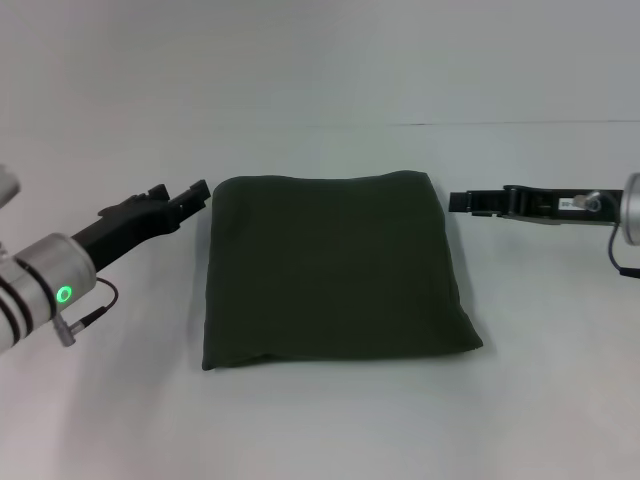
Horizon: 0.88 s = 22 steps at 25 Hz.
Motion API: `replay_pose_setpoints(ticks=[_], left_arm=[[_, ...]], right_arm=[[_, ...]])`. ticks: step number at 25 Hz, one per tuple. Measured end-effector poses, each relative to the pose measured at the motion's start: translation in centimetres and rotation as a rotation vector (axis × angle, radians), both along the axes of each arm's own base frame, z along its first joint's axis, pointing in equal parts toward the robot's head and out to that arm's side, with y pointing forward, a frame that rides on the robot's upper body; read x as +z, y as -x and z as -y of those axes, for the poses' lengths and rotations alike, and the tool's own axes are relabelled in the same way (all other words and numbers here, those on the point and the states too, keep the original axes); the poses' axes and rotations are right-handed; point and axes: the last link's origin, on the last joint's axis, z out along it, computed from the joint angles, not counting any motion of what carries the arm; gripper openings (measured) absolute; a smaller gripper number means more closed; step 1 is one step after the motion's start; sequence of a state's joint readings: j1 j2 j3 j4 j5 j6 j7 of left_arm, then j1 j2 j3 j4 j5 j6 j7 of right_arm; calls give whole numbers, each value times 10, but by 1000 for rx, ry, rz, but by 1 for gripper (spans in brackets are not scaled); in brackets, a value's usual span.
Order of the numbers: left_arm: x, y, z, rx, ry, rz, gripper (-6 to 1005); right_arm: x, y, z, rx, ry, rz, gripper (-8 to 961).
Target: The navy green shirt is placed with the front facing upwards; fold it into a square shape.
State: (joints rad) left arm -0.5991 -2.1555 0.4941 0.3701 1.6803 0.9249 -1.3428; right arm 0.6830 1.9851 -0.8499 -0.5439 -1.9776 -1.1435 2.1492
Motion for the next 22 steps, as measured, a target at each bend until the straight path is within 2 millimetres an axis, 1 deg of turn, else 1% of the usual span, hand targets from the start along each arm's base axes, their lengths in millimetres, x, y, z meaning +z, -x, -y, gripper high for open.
replay_pose_setpoints(ticks=[4, 10, 16, 22], left_arm=[[-4, -7, -10, -10, 17, -64, 719], [-12, -23, -27, -33, 41, -162, 722], [-22, -33, -38, -42, 67, -253, 722], [-30, -39, -40, -54, 93, -303, 721]], right_arm=[[5, -2, 5, 2, 4, -30, 495], [12, -4, 6, -4, -17, -50, 653], [15, -6, 6, -12, -27, -55, 684], [16, -9, 6, -25, -35, -59, 684]])
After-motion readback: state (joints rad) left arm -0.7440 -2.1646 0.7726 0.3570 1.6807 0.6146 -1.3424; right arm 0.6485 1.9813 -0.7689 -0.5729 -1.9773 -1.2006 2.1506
